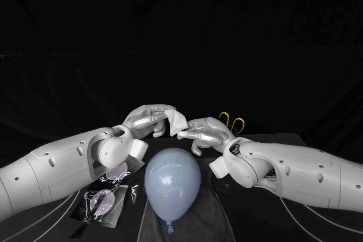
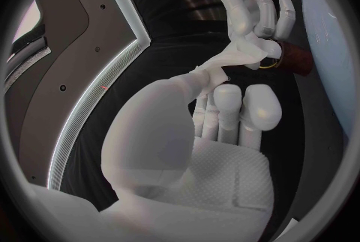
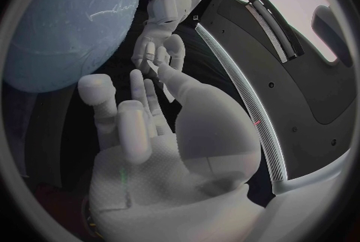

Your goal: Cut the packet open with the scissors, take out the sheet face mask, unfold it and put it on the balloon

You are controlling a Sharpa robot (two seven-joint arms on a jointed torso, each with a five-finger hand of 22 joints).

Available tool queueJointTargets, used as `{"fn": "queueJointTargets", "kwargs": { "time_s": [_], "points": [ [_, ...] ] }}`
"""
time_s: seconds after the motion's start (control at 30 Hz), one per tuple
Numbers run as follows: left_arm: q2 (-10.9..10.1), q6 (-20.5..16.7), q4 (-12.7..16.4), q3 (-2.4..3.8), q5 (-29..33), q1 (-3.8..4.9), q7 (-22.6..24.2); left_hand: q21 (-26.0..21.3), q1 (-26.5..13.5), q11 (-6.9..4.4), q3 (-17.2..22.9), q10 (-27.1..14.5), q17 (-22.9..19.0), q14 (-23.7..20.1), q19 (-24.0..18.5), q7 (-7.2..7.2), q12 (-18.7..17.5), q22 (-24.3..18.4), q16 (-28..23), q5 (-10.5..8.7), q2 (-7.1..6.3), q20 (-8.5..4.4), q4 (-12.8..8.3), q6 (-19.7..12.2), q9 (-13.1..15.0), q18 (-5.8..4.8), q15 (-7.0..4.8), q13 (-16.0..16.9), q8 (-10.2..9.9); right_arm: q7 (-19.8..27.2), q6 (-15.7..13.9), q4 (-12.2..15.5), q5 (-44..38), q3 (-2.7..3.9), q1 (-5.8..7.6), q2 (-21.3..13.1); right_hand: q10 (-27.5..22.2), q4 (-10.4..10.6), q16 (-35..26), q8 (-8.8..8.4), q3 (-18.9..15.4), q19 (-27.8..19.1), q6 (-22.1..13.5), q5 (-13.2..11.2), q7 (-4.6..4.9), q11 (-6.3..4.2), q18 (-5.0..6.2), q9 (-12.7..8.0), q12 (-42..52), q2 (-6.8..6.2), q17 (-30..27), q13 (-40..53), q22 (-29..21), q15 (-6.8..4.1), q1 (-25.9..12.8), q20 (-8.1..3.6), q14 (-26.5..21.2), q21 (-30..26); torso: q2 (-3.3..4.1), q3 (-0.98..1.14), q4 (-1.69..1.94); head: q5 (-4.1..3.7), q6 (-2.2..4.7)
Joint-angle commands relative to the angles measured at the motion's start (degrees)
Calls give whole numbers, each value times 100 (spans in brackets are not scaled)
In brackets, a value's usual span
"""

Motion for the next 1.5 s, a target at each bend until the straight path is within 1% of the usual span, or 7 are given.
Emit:
{"fn": "queueJointTargets", "kwargs": {
  "time_s": [0.03, 0.6, 0.83, 1.0, 1.17, 1.27, 1.5],
  "points": [
    [12, 9, 7, 8, -34, 7, 14, -20, -25, -56, -40, 1, -1, -30, -20, -13, 26, 1, -24, 14, 12, -8, -9, 42, 354, 64, -15, 7, 23, 205, -159, -1, 154, 6, -2, 9, 72, 15, 36, 13, 79, 69, 79, -33, -9, -4, 71, -12, 42, 121, 39, -15, 36, -45, -1, -28, 32, 65, -1, -2, -2, -5, -2],
    [14, 25, 19, 8, -52, 8, 3, -26, -20, -59, -42, 5, -4, -30, -24, -14, 25, -7, -26, 14, 15, -10, -19, 44, 356, 66, -17, 7, 24, 271, -297, -2, 205, 12, -3, 45, 272, -10, 76, 57, 292, 202, 287, -56, -101, -95, 31, -18, 97, 190, 123, -24, 170, -125, 96, -103, 93, 285, -2, -1, -3, -38, -1],
    [18, 9, 26, 8, -52, 8, 10, -26, -20, -59, -42, 5, -4, -30, -24, -14, 25, -7, -26, 14, 15, -10, -19, 44, 356, 66, -17, 7, 24, 230, -351, -5, 119, 12, -3, 58, 438, -263, 83, 138, 652, 255, 462, -103, -151, -162, 13, 16, 142, 394, 149, -10, 250, -190, 449, -169, 118, 405, -2, -2, -2, -42, -7],
    [26, -42, 26, 8, -51, 8, 23, -25, -17, -61, -43, 8, -3, -28, -22, -15, 24, -4, -26, 14, 17, -12, -26, 46, 357, 65, -20, 7, 25, 211, -402, 0, -6, 13, -5, 66, 441, -403, 63, 110, 622, 225, 432, -85, -122, -138, 14, 7, 121, 200, 110, -11, 244, -177, 404, -174, 112, 385, -2, -2, -5, -41, -8],
    [33, -72, 25, 8, -51, 8, 29, -25, -17, -61, -43, 8, -3, -28, -22, -15, 24, -4, -26, 14, 17, -12, -26, 46, 357, 65, -20, 7, 25, 195, -412, 12, -94, 13, -6, 76, 109, -294, -4, -108, 360, 26, 78, -40, 20, 14, 53, -91, -93, -172, -56, -53, 75, -46, -32, -71, 31, 104, -2, 0, -2, -38, -3],
    [38, -81, 25, 8, -51, 8, 32, -25, -17, -61, -43, 8, -3, -28, -22, -15, 24, -4, -26, 14, 17, -12, -26, 46, 357, 65, -20, 7, 25, 179, -401, 11, -124, 13, -7, 84, -34, -258, -21, -181, 231, -66, -72, -53, 84, 79, 77, -118, -134, -251, -120, -42, -4, 14, -111, -12, -16, -25, -5, -1, -4, -36, -4],
    [45, -87, 25, 8, -53, 8, 36, -27, -16, -62, -45, 12, 4, -25, -23, -15, 24, -7, -25, 14, 19, -14, -31, 49, 358, 66, -21, 7, 25, 160, -417, -3, -150, 13, -9, 110, -101, -236, -15, -200, 144, -95, -128, -66, 107, 103, 86, -123, -131, -262, -130, -32, -21, 39, -127, 20, -38, -52, -1, 0, -5, -38, 1]
  ]
}}
